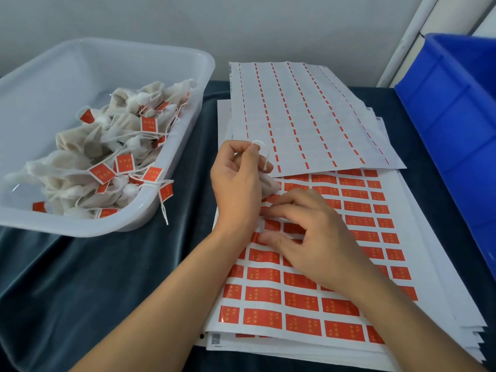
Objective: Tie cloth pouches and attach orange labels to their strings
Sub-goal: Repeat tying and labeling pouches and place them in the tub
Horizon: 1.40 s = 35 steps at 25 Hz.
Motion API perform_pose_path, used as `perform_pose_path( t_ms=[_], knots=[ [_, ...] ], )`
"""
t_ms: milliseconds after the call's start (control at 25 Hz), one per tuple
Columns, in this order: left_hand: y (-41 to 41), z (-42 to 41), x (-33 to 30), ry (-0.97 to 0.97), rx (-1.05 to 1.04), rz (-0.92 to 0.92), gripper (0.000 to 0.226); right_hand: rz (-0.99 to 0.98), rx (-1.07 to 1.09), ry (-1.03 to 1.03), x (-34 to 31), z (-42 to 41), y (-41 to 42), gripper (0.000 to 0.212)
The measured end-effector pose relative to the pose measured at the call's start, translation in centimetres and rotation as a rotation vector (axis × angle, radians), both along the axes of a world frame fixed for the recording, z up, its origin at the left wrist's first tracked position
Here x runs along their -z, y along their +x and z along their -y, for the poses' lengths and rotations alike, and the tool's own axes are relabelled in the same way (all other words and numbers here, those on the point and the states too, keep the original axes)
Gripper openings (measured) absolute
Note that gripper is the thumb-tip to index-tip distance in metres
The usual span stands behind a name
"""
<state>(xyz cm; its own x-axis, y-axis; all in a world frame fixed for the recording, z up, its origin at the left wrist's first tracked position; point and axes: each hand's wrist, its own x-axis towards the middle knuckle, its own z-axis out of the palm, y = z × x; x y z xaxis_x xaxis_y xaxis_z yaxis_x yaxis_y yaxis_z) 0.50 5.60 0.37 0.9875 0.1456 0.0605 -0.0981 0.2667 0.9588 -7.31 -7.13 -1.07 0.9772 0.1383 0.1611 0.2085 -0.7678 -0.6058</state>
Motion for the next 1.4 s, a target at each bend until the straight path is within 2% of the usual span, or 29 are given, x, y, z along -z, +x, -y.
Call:
perform_pose_path(
  t_ms=[160,240,360,480,600,800,1040,1400],
  knots=[
    [0.4,-1.2,-0.4,0.106,0.056,0.055,0.013,0.018,-0.017,0.006,-0.8,0.3,-0.6,0.037],
    [0.4,-1.6,-0.8,0.307,0.148,0.073,0.014,0.052,-0.019,-0.062,-1.4,0.9,-1.3,0.039],
    [0.1,-3.1,-1.5,0.738,0.235,0.038,0.022,-0.050,-0.076,-0.229,-1.8,1.2,-2.4,0.064],
    [-1.9,-5.5,-1.8,0.995,0.119,-0.061,0.048,-0.211,-0.087,-0.306,-1.5,1.0,-2.6,0.093],
    [-6.0,-6.8,-1.3,1.199,0.022,-0.061,0.051,-0.186,-0.077,-0.289,-1.4,0.7,-2.3,0.097],
    [-8.2,-5.2,-0.3,1.459,0.106,-0.067,0.056,-0.101,-0.079,-0.328,-1.7,0.4,-1.5,0.096],
    [-8.8,-3.4,0.2,1.661,-0.020,-0.029,0.048,-0.080,-0.053,-0.304,-1.5,0.3,-1.7,0.087],
    [-9.0,-2.5,-0.8,1.748,-0.014,0.027,0.035,-0.102,-0.027,-0.175,-1.1,0.3,-1.8,0.094]
  ],
)
